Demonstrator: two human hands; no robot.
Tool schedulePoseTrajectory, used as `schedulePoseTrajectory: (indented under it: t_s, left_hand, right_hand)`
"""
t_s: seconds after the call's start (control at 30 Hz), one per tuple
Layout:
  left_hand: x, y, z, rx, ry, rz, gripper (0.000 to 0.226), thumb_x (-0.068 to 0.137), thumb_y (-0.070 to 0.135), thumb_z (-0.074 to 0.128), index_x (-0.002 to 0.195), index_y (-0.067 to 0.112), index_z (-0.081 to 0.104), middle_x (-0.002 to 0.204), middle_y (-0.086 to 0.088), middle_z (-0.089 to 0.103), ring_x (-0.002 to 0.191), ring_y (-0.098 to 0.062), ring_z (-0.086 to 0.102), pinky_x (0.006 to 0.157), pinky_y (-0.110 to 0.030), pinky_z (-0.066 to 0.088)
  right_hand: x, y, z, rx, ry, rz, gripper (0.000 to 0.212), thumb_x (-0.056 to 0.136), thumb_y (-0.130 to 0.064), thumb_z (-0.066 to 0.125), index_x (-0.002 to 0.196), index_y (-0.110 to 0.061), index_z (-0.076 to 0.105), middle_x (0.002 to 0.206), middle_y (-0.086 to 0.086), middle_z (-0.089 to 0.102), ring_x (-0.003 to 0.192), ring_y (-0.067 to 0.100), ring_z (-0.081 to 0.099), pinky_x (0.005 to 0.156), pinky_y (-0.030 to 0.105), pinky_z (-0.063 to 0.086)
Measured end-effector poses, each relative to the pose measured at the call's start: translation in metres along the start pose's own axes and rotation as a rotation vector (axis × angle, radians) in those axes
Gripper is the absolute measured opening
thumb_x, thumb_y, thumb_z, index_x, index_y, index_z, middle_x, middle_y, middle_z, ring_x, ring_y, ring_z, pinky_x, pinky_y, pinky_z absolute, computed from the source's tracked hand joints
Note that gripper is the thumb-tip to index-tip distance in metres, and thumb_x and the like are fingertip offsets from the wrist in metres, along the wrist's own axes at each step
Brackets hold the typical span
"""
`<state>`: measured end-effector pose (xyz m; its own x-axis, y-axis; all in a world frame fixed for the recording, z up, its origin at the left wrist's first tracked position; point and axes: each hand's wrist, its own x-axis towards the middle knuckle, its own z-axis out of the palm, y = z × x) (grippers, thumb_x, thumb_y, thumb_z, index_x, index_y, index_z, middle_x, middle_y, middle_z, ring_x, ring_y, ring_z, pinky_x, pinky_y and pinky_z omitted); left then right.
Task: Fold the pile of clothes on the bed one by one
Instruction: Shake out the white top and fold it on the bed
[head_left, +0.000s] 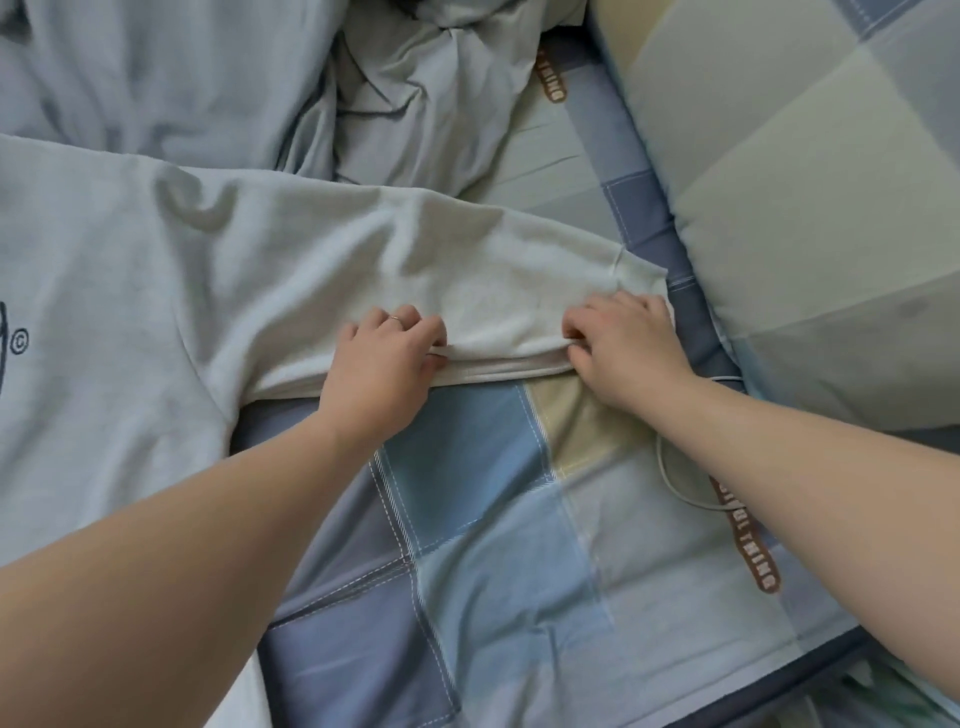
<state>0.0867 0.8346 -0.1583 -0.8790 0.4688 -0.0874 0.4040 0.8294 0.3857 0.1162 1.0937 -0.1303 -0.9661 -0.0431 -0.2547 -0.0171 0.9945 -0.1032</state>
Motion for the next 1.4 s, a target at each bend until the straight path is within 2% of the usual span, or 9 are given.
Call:
schedulePoseTrajectory:
  t_s: [0.27,0.43,0.57,0.67,0.8,0.97,1.1,1.23,1.4]
  left_hand:
    - [-0.012,0.016,0.003,-0.02,-0.051,-0.007,0.028,0.097,0.048,0.049,0.097,0.025,0.065,0.11,0.005,0.058,0.101,-0.027,0.05,0.084,-0.036,0.034]
    - [0.028,0.034,0.0,0.01,-0.143,-0.018,0.048,0.1,0.053,0.047,0.146,0.041,0.042,0.165,-0.002,0.023,0.151,-0.034,0.017,0.117,-0.054,0.021]
    - [0.051,0.056,0.016,0.098,-0.495,-0.082,0.064,0.1,0.059,0.038,0.154,0.053,0.003,0.168,0.0,-0.017,0.152,-0.038,-0.019,0.116,-0.07,-0.006]
    - [0.056,0.069,0.022,0.07,-0.562,-0.07,0.065,0.102,0.055,0.039,0.153,0.056,-0.002,0.166,-0.001,-0.023,0.151,-0.034,-0.026,0.115,-0.07,-0.012]
    - [0.055,0.077,0.017,-0.087,-0.54,-0.08,0.065,0.103,0.034,0.047,0.154,0.054,0.013,0.168,0.002,-0.016,0.153,-0.028,-0.021,0.119,-0.062,-0.011]
    - [0.055,0.089,0.003,-0.347,-0.541,-0.145,0.053,0.102,0.025,0.046,0.151,0.044,0.037,0.167,0.006,0.016,0.155,-0.022,0.001,0.124,-0.053,-0.003]
    - [0.056,0.107,-0.026,-1.169,-0.374,-0.5,0.04,0.107,0.035,0.045,0.145,0.025,0.052,0.145,0.007,0.051,0.134,-0.011,0.046,0.109,-0.024,0.031]
    - [0.05,0.105,-0.058,-1.541,-0.378,-0.651,0.056,0.101,0.062,0.039,0.124,0.02,0.067,0.114,0.0,0.073,0.105,-0.015,0.07,0.087,-0.026,0.053]
    - [0.025,0.053,-0.096,-1.742,-0.403,-0.633,0.086,0.084,0.077,0.05,0.137,0.01,0.059,0.125,-0.012,0.064,0.121,-0.029,0.062,0.107,-0.042,0.044]
  right_hand:
    - [-0.028,0.025,-0.002,0.116,-0.004,0.014,0.021,0.092,-0.043,0.059,0.086,-0.023,0.062,0.102,-0.007,0.055,0.105,0.021,0.048,0.092,0.037,0.028]
    - [0.001,0.022,-0.007,0.457,0.118,0.587,0.047,0.09,-0.046,0.064,0.123,-0.016,0.05,0.144,0.008,0.037,0.133,0.033,0.035,0.104,0.044,0.032]
    - [0.022,0.032,-0.005,0.664,-0.02,0.826,0.093,0.077,-0.051,0.079,0.145,-0.01,0.03,0.149,0.013,0.037,0.134,0.034,0.043,0.106,0.041,0.038]
    - [0.027,0.038,-0.004,1.042,-0.041,0.958,0.118,0.04,-0.061,0.094,0.136,-0.011,0.047,0.132,0.006,0.06,0.117,0.028,0.062,0.1,0.043,0.051]
    - [0.022,0.052,-0.006,1.426,-0.064,1.088,0.062,0.073,-0.031,0.089,0.125,-0.016,0.058,0.117,0.004,0.068,0.103,0.025,0.067,0.089,0.045,0.057]
    - [0.011,0.047,-0.016,1.34,-0.128,0.947,0.04,0.083,-0.019,0.079,0.12,-0.017,0.063,0.115,0.006,0.07,0.098,0.023,0.067,0.082,0.038,0.058]
    - [0.003,0.022,-0.044,1.283,0.051,0.711,0.036,0.072,-0.025,0.08,0.106,-0.021,0.068,0.109,0.005,0.074,0.099,0.025,0.071,0.094,0.049,0.057]
    - [-0.007,-0.023,-0.083,1.305,-0.049,0.404,0.032,0.077,-0.046,0.062,0.096,-0.022,0.073,0.098,-0.006,0.076,0.095,0.01,0.07,0.088,0.035,0.051]
    - [-0.004,-0.077,-0.112,1.476,-0.357,0.365,0.057,0.101,-0.043,0.018,0.123,-0.018,0.065,0.121,0.002,0.073,0.122,0.011,0.06,0.108,0.038,0.031]
